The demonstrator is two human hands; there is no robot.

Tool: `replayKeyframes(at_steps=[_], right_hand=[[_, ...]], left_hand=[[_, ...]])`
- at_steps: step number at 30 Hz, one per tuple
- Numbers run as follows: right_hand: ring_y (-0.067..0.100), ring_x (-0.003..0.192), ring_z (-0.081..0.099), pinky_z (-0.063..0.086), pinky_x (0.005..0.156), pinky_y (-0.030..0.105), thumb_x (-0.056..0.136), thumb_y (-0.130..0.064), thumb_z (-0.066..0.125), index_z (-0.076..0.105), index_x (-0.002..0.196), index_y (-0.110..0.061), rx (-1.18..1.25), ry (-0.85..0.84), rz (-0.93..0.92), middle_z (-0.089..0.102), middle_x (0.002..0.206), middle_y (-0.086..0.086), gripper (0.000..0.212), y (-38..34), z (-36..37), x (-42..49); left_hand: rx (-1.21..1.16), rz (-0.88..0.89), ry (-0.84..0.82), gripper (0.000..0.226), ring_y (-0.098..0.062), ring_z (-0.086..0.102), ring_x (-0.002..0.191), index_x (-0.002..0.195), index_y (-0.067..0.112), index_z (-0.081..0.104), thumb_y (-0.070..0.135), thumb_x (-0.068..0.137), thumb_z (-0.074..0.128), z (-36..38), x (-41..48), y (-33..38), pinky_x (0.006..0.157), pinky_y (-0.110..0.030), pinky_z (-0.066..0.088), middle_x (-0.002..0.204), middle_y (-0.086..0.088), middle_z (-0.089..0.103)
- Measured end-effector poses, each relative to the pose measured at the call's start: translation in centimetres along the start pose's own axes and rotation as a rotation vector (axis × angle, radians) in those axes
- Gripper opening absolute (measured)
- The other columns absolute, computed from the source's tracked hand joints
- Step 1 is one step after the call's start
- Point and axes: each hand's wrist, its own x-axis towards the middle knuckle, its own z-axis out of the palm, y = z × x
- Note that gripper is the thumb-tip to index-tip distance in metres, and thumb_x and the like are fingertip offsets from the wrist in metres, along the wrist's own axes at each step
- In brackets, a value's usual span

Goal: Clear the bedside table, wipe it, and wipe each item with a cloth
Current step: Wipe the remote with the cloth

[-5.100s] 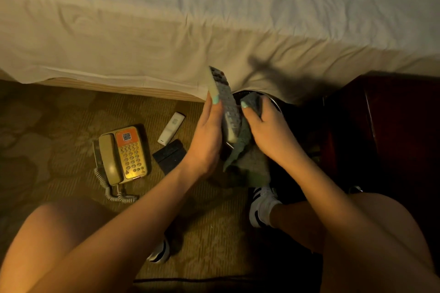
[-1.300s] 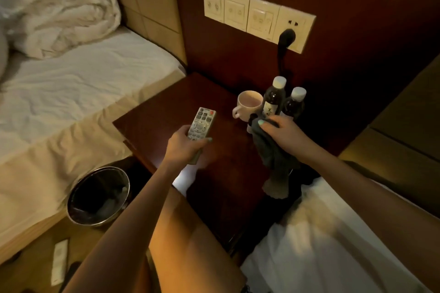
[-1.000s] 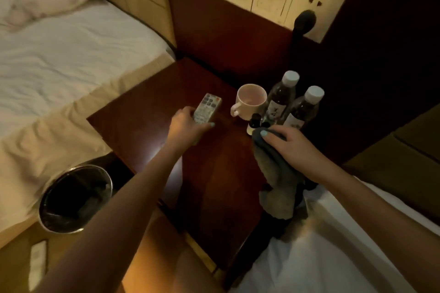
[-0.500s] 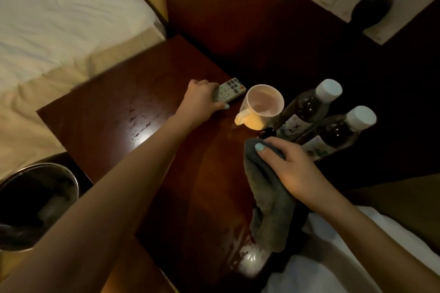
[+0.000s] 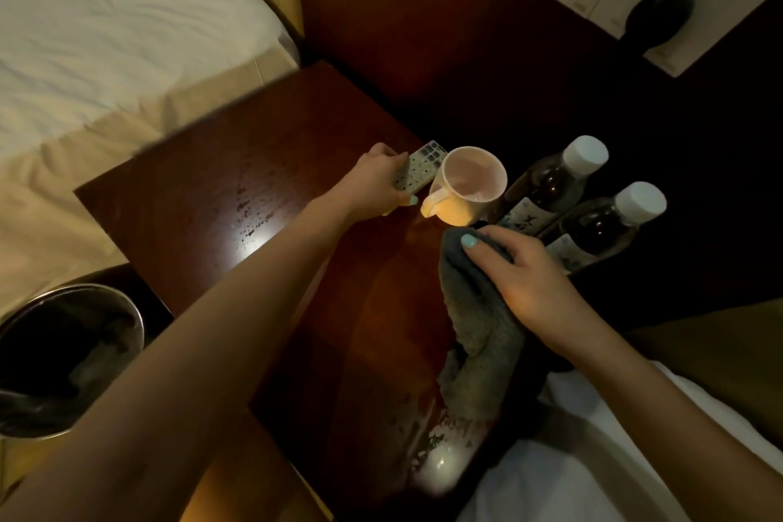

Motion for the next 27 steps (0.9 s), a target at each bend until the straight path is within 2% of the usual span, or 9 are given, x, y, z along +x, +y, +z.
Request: replayKeyframes(at_steps=[4,9,10,12,16,19,22,25,27], right_hand=[[0.021,0.08,0.067,0.054,0.079,0.047,0.097,-0.029,0.051,0.065,0.095,-0.015,-0.024,-0.007,-0.02,0.069,0.085,0.008,0.02,-1.1,-0.4,-0.7],[0.016,0.089,0.066,0.055,0.079,0.035,0.097,-0.028,0.05,0.065,0.099,-0.024,0.033,0.095,-0.11,0.068,0.094,0.002,0.015,-4.0,-0.4,-2.5],[0.02,0.091,0.066,0.056,0.082,0.039,0.097,-0.029,0.05,0.065,0.099,-0.024,0.032,0.091,-0.128,0.067,0.096,0.006,0.016,-4.7,-0.2,-2.8],[0.029,0.092,0.063,0.052,0.086,0.051,0.098,-0.03,0.05,0.065,0.102,-0.008,-0.013,0.084,-0.192,0.064,0.1,0.018,0.027,-6.4,0.3,-3.6],[0.028,0.083,0.063,0.052,0.079,0.05,0.099,-0.03,0.049,0.063,0.096,-0.005,-0.037,0.005,-0.313,0.063,0.089,0.017,0.029,-10.1,2.3,-5.2],[0.024,0.078,0.062,0.048,0.071,0.041,0.099,-0.028,0.05,0.062,0.092,-0.004,-0.025,-0.041,-0.344,0.061,0.083,0.015,0.027,-12.1,5.2,-6.0],[0.009,0.071,0.056,0.042,0.066,0.025,0.098,-0.027,0.052,0.06,0.085,-0.011,-0.014,-0.086,-0.382,0.057,0.075,0.0,0.022,-14.2,8.8,-7.0],[0.018,0.08,0.062,0.048,0.072,0.037,0.097,-0.028,0.053,0.064,0.092,-0.005,-0.008,-0.178,-0.427,0.064,0.086,0.01,0.026,-16.4,12.8,-8.3],[0.019,0.086,0.063,0.05,0.078,0.04,0.097,-0.029,0.053,0.065,0.096,-0.006,-0.004,-0.255,-0.469,0.066,0.091,0.011,0.026,-18.1,15.5,-9.4]], left_hand=[[0.039,-0.001,-0.003,0.076,-0.026,0.034,0.13,0.152,0.011,0.028,0.035,0.089,0.066,-0.4,-1.1,-0.2,0.108,-0.036,0.036,0.145,-0.01,0.031],[0.037,-0.004,0.049,0.072,-0.026,0.032,0.136,0.15,0.016,0.032,0.034,0.09,0.066,-3.5,-5.2,-0.9,0.111,-0.035,0.032,0.149,-0.009,0.032],[0.036,-0.006,0.07,0.072,-0.026,0.033,0.136,0.15,0.017,0.032,0.035,0.089,0.067,-4.5,-6.4,-0.9,0.112,-0.036,0.032,0.148,-0.009,0.032],[0.028,-0.011,0.118,0.072,-0.027,0.036,0.135,0.148,0.019,0.036,0.037,0.087,0.07,-6.6,-9.1,-1.0,0.112,-0.037,0.033,0.146,-0.01,0.035],[0.018,-0.04,0.224,0.071,-0.024,0.038,0.133,0.145,0.02,0.041,0.04,0.084,0.072,-10.2,-15.9,-1.3,0.108,-0.028,0.03,0.142,-0.009,0.038],[0.02,-0.105,0.332,0.068,-0.022,0.042,0.13,0.143,0.019,0.044,0.036,0.084,0.073,-11.8,-22.4,-2.3,0.101,-0.02,0.029,0.141,-0.008,0.038],[-0.029,-0.184,0.471,0.063,-0.022,0.048,0.123,0.139,0.013,0.05,0.029,0.083,0.075,-12.6,-29.2,-4.3,0.101,-0.028,0.039,0.14,-0.008,0.037],[-0.047,-0.297,0.606,0.061,-0.019,0.047,0.122,0.139,0.018,0.05,0.034,0.084,0.073,-12.6,-36.3,-6.5,0.102,-0.032,0.04,0.143,-0.004,0.033],[-0.078,-0.374,0.701,0.06,-0.018,0.045,0.123,0.138,0.02,0.05,0.035,0.085,0.072,-12.4,-41.0,-7.9,0.104,-0.034,0.039,0.143,-0.003,0.033]])
